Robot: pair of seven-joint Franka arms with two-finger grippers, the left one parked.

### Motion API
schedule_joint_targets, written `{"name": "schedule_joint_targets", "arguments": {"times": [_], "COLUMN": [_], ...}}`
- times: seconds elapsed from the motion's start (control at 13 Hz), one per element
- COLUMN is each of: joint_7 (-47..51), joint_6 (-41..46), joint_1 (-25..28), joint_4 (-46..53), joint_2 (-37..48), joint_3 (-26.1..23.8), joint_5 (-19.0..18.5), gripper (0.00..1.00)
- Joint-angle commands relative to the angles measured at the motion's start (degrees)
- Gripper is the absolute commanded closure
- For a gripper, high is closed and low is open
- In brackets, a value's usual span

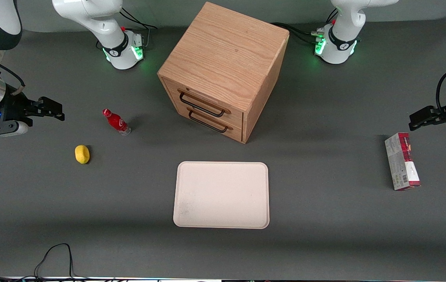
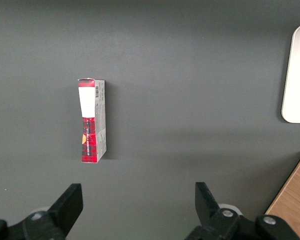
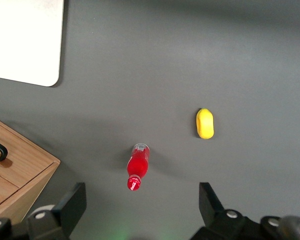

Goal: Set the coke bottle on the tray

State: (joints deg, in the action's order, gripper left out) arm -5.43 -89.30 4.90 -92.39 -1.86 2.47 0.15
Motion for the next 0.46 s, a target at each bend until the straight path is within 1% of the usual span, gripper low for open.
{"name": "schedule_joint_targets", "arguments": {"times": [0.0, 0.38], "joint_7": [-0.38, -0.63], "joint_6": [1.49, 1.68], "joint_1": [-0.15, -0.33], "joint_4": [1.95, 2.31], "joint_2": [-0.61, -0.78], "joint_3": [-0.10, 0.08], "joint_5": [0.82, 0.91], "gripper": [0.00, 0.00]}}
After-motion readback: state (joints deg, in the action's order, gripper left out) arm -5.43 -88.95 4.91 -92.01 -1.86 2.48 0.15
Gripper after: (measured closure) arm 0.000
